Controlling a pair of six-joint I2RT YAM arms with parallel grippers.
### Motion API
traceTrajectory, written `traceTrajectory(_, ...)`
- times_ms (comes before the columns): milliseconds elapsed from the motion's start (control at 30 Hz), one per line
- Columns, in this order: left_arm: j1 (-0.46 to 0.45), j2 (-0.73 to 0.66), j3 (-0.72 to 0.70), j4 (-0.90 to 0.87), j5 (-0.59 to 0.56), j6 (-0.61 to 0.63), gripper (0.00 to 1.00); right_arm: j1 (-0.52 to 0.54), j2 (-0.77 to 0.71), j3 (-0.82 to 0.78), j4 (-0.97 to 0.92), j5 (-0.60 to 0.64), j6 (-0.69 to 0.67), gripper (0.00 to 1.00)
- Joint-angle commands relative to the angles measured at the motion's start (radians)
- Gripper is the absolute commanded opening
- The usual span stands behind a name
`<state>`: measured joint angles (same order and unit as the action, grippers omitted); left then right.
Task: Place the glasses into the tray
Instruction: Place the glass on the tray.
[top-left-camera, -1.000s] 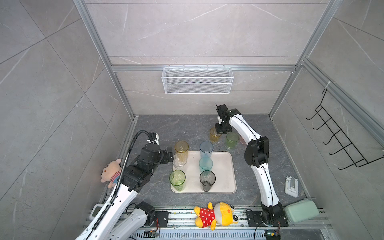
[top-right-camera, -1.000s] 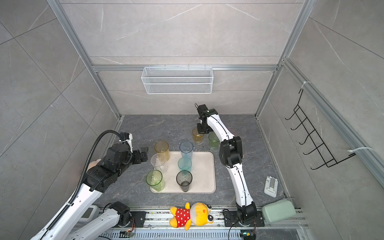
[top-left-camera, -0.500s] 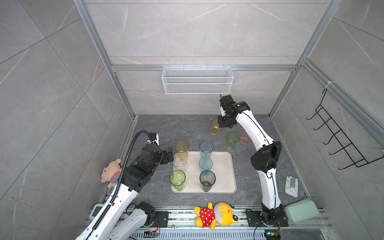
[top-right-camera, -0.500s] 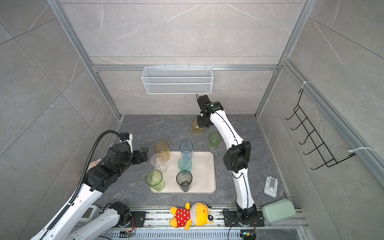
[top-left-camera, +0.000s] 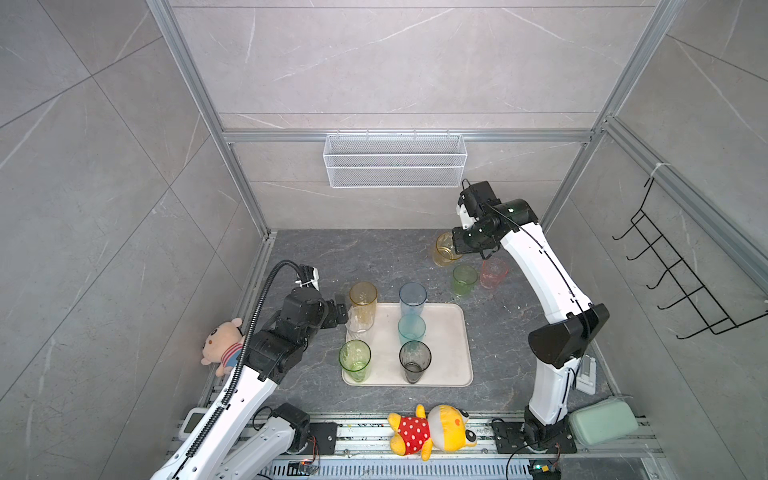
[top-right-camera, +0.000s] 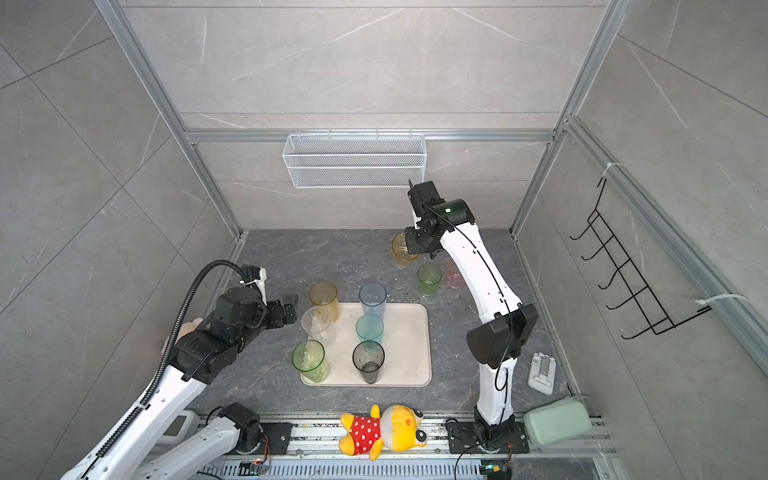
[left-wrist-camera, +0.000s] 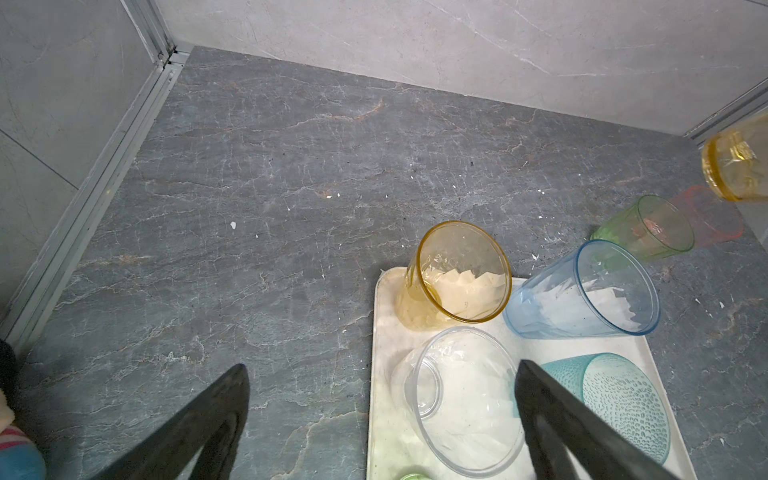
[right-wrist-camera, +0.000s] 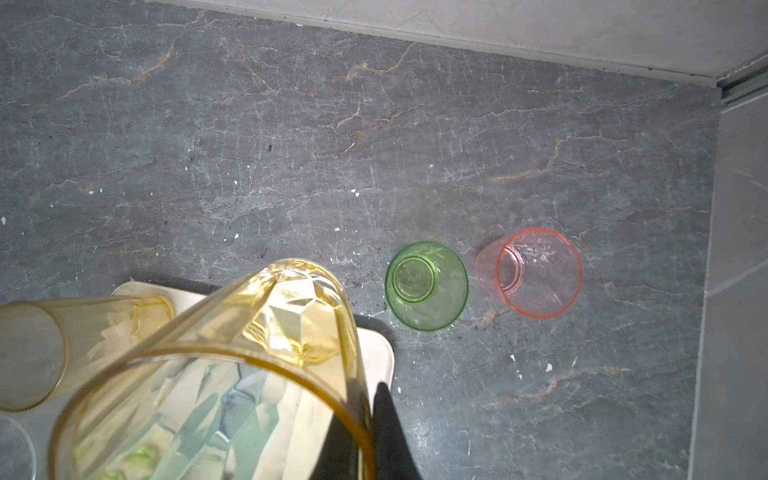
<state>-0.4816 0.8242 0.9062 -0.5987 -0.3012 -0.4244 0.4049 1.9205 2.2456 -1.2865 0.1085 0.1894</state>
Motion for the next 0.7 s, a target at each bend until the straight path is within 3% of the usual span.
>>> traceTrajectory(0, 0.005, 0.001, -0.004, 0.031, 0.021, -0.024, 1.0, 0.006, -0.089, -0.056, -0.019, 0.002, -0.017, 0.0)
traceTrajectory(300, 0.005, 0.006, -0.011, 0.029, 0.015, -0.032, 1.0, 0.008, -0.244, -0.245, 0.046, -0.099, -0.016, 0.0)
traceTrajectory(667, 0.004, 0.003, -0.019, 0.031, 0.024, -0.038, 1.0, 0.031, -0.403, -0.481, 0.059, -0.017, 0.002, 0.0)
